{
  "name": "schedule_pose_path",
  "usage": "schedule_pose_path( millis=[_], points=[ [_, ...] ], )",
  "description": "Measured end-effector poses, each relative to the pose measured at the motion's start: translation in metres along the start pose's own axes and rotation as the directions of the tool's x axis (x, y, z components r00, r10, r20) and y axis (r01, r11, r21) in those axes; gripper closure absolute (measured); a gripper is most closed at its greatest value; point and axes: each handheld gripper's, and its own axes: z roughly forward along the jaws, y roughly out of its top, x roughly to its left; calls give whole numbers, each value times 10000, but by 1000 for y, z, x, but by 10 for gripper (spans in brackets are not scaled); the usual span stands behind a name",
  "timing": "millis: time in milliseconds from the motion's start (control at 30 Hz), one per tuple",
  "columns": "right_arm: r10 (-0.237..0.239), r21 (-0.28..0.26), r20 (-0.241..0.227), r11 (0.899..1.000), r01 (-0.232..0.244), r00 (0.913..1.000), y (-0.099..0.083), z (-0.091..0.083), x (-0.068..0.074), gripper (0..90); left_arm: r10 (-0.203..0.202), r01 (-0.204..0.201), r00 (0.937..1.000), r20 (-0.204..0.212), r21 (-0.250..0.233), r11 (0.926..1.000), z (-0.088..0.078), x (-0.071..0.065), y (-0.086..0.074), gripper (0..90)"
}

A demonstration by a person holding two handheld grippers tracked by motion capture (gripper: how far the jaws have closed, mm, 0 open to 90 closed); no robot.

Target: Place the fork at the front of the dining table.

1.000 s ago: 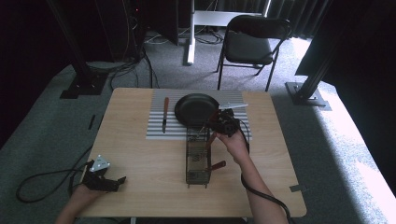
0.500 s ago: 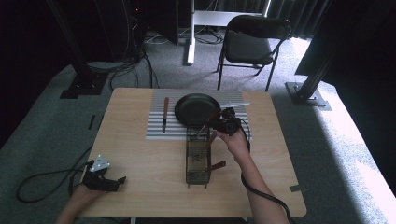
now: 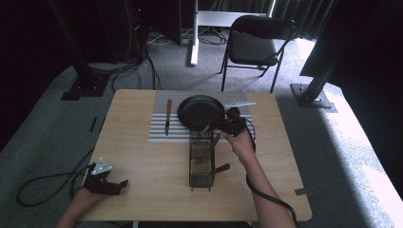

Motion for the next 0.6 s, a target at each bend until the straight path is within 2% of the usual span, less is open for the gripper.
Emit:
schedule_pose_path(
  millis=[233,400,600],
  points=[
    [-403,29,71,9992,402,9992,7,-8,10,805,1,-1,10000,0,0,10000,0,0,0,0],
    [-357,-137,-157,9993,355,9992,9,-18,12,807,-2,2,10000,-1,-2,10000,0,0,0,0],
    [-452,-287,-58,9986,450,9990,13,-32,14,807,1,-1,10000,-1,-2,10000,0,0,0,0]
  ],
)
